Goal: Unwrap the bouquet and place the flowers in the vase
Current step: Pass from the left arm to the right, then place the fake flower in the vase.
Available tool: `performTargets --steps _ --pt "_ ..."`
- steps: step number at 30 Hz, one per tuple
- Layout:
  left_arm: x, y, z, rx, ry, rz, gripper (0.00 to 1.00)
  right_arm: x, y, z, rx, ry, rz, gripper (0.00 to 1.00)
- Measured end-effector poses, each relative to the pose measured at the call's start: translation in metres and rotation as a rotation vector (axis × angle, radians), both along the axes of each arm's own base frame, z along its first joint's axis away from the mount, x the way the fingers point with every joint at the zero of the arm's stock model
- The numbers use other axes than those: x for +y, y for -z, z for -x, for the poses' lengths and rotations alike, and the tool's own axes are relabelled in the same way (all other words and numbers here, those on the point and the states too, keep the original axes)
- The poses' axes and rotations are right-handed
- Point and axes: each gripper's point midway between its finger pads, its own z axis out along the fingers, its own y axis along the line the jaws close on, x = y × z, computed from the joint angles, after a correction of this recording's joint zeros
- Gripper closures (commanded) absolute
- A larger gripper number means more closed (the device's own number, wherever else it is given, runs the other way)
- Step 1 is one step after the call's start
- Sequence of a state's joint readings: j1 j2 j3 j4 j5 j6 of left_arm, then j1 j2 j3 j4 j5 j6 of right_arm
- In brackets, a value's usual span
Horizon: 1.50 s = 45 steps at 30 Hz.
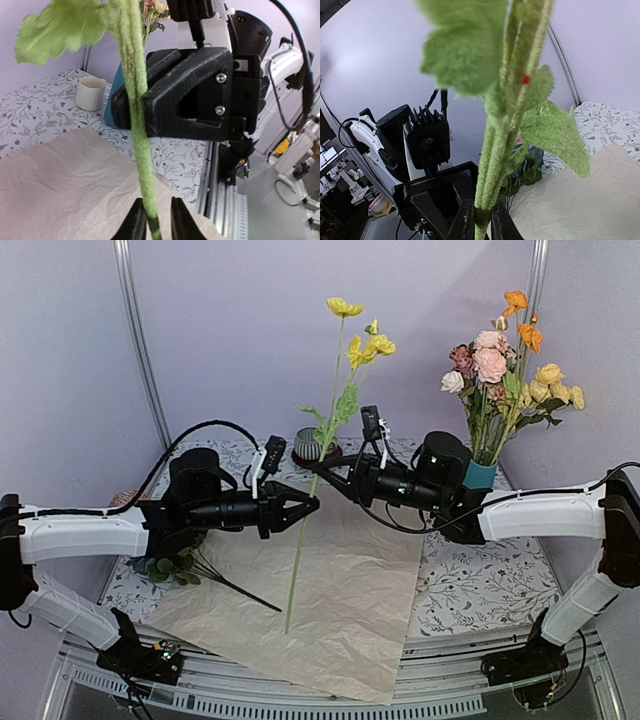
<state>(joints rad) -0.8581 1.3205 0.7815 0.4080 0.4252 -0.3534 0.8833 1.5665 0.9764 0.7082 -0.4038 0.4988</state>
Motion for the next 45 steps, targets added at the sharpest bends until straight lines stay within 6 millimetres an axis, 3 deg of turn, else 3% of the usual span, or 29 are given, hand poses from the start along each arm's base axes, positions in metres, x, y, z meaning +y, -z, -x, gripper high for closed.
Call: performTargets --steps 3,7,11,16,22,33,41,45 --pt "-0.003 0.0 0.005 -0.012 0.022 -0.002 0.45 -0.001 0.001 -0.001 -0.001 0.01 0.008 0.97" --pt "-0.002 -0.007 0.013 -0.034 0.033 0.008 0.23 -0.017 0.003 -0.003 -0.019 0.088 0.047 0.98" --pt "0.006 -0.015 0.017 -0.061 0.014 0.025 0.04 -0.046 -0.01 -0.005 -0.064 0.199 0.079 0.98" --pt "0.01 -0.018 0.015 -0.072 -0.015 0.036 0.02 -0.089 -0.028 -0.011 -0.122 0.37 0.121 0.98" --pt "0.019 -0.011 0.012 -0.07 -0.066 0.029 0.02 -0.139 -0.032 -0.021 -0.161 0.588 0.232 0.98" --pt "0.025 -0.02 0.01 -0.08 -0.099 0.06 0.02 -0.265 -0.06 -0.033 -0.194 1.02 0.282 0.99" --pt "0.028 -0.014 0.012 -0.07 -0.103 0.052 0.02 -0.315 -0.078 -0.024 -0.214 1.199 0.258 0.99" --pt "0.031 -0.017 0.013 -0.076 -0.111 0.059 0.02 -0.329 -0.084 -0.023 -0.226 1.262 0.27 0.99"
